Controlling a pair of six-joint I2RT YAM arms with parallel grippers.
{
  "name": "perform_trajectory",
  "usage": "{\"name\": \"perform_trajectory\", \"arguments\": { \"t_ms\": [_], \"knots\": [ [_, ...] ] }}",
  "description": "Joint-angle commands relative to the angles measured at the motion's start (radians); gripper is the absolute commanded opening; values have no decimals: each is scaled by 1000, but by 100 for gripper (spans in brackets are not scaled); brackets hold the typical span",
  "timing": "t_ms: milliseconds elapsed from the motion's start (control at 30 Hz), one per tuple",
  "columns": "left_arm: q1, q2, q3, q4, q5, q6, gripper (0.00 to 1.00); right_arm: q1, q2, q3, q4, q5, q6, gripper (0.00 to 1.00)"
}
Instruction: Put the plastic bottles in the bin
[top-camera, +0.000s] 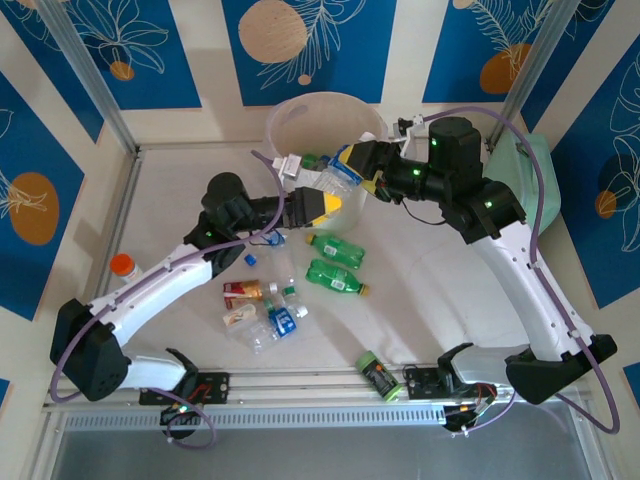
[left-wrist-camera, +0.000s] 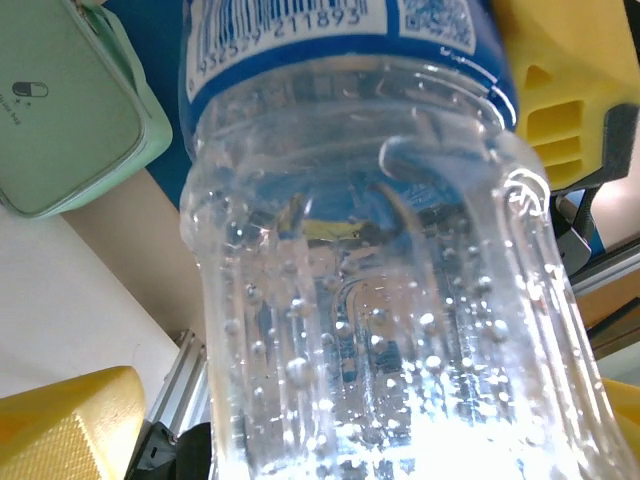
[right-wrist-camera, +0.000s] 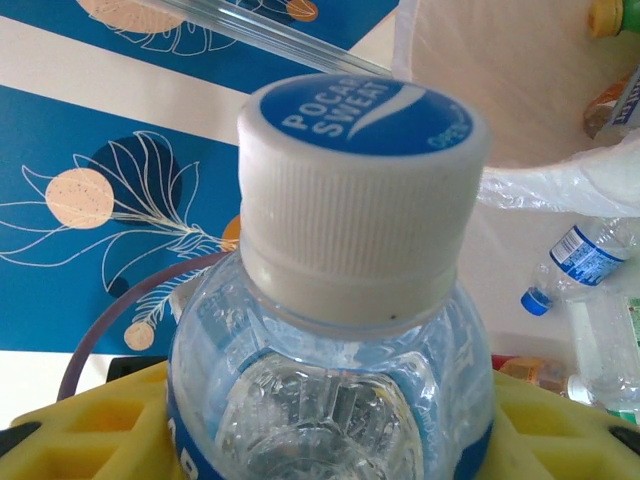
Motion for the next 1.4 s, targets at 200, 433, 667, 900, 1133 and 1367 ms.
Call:
{"name": "perform_trajectory", "arguments": {
  "t_ms": [200,433,667,900,1133,1367],
  "knots": [
    [-3,-51,40,-26,17,94,83,2,-12,-11,25,-17,13,54],
    [14,-88,20,-35,-14,100,85,13,-23,-37,26,-3,17,54],
    [15,-64,9,27,-10,52,75,25,-31,-62,35,10,23,54],
    [30,-70,24,-13,-37,82,68,22,-38,-62,20,17,14,57],
    [51,-79,84,-175,-60,187,66,-14,-68,-27,-59,73,-27,83],
    [123,-60,201,-419,-150,304,67,-76,-96,-2,-187,110,-69,86]
  ]
}}
